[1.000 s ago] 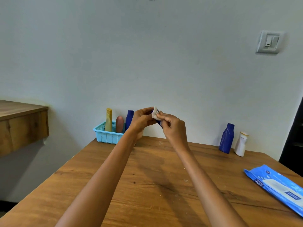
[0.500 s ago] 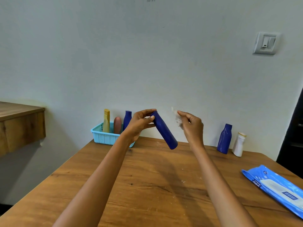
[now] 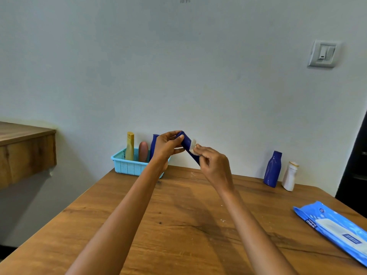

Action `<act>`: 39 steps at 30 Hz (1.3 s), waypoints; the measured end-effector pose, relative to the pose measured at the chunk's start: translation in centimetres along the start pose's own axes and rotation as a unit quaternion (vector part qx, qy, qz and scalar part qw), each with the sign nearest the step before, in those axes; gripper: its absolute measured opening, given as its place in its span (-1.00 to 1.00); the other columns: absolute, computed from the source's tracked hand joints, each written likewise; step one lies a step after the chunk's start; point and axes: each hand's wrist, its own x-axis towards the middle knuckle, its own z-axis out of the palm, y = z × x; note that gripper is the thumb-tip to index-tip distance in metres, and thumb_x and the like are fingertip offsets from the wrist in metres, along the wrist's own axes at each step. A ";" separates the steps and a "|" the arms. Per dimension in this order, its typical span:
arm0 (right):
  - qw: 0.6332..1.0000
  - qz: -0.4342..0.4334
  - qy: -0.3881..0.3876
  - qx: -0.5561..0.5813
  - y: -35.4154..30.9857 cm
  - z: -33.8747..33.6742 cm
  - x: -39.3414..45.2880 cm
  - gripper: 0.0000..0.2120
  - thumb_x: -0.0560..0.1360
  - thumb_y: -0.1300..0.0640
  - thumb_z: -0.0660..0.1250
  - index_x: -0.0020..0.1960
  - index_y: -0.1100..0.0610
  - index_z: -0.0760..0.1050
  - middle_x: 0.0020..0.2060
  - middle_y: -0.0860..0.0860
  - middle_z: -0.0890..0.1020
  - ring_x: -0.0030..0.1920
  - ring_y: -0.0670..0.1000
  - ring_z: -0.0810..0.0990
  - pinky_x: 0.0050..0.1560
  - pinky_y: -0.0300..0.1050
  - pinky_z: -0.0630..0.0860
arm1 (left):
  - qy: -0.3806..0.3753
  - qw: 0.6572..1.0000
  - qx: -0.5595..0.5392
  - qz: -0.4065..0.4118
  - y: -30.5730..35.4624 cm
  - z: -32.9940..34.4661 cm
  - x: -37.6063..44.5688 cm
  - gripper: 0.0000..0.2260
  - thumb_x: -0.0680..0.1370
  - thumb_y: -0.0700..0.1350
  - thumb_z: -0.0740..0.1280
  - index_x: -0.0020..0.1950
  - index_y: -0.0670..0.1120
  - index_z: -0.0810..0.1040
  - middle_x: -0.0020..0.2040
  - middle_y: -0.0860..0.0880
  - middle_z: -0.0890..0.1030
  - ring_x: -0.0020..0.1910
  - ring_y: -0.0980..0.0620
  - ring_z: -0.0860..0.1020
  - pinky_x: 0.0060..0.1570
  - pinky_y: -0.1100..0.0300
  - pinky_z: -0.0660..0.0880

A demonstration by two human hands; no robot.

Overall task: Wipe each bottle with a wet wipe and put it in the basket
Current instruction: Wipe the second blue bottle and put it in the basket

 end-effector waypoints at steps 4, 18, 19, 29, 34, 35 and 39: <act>0.996 0.083 -0.015 0.021 0.5 0.0 0.1 -0.71 0.55 0.30 0.22 0.25 0.24 0.51 0.19 0.10 0.59 0.19 0.03 0.57 0.16 -0.34 0.40 | -0.021 1.000 0.009 -0.016 -0.3 0.5 -0.2 -0.72 0.54 -0.23 0.31 0.25 -0.24 0.46 0.12 -0.25 0.58 0.06 -0.13 0.60 0.06 0.03 0.57; 0.979 0.186 -0.041 0.065 0.0 -0.1 0.6 -0.71 0.57 0.29 0.17 0.23 0.20 0.54 0.14 0.07 0.62 0.13 0.03 0.58 0.01 -0.30 0.47 | -0.084 0.996 -0.019 0.023 -0.2 -0.3 -0.6 -0.75 0.56 -0.30 0.27 0.22 -0.10 0.49 0.10 -0.08 0.58 0.10 -0.01 0.58 0.01 0.16 0.59; 0.972 0.222 -0.043 0.058 0.1 -0.1 0.8 -0.71 0.57 0.28 0.16 0.22 0.21 0.55 0.12 0.07 0.63 0.10 0.04 0.59 -0.04 -0.26 0.47 | -0.102 0.994 -0.011 0.024 -0.2 -0.1 -0.7 -0.75 0.56 -0.30 0.26 0.21 -0.09 0.49 0.09 -0.07 0.59 0.08 0.01 0.58 -0.01 0.18 0.59; 0.911 0.329 0.037 0.248 -1.4 -1.2 2.7 -0.66 0.54 0.31 0.15 0.22 0.02 0.48 0.08 -0.04 0.61 0.03 -0.01 0.59 -0.04 -0.12 0.55 | -0.211 0.972 0.086 0.050 -0.4 1.2 -1.9 -0.74 0.58 -0.30 0.23 0.25 -0.12 0.46 0.10 -0.10 0.57 0.06 0.03 0.59 -0.03 0.22 0.58; 0.949 0.265 -0.014 0.171 -1.2 -0.5 1.8 -0.70 0.60 0.24 0.13 0.25 0.08 0.51 0.13 -0.02 0.61 0.05 -0.05 0.56 -0.10 -0.27 0.50 | -0.189 0.977 0.084 0.054 -0.3 1.0 -1.5 -0.72 0.57 -0.32 0.23 0.27 -0.16 0.46 0.08 -0.09 0.59 0.05 0.05 0.59 -0.01 0.18 0.59; 0.954 0.255 -0.028 0.155 -1.1 -0.3 1.6 -0.70 0.60 0.23 0.13 0.26 0.09 0.51 0.13 -0.01 0.62 0.06 -0.03 0.57 -0.12 -0.28 0.48 | -0.182 0.978 0.085 0.053 -0.4 0.9 -1.4 -0.72 0.57 -0.32 0.23 0.28 -0.17 0.46 0.09 -0.09 0.58 0.06 0.05 0.59 -0.02 0.18 0.59; 0.958 0.250 -0.066 0.120 -0.7 0.0 1.0 -0.70 0.59 0.25 0.16 0.29 0.15 0.49 0.15 0.04 0.60 0.10 0.00 0.56 -0.10 -0.26 0.44 | -0.127 0.988 0.073 0.039 -0.7 0.7 -1.0 -0.73 0.57 -0.33 0.22 0.25 -0.14 0.47 0.09 -0.07 0.57 0.08 0.04 0.57 -0.03 0.20 0.60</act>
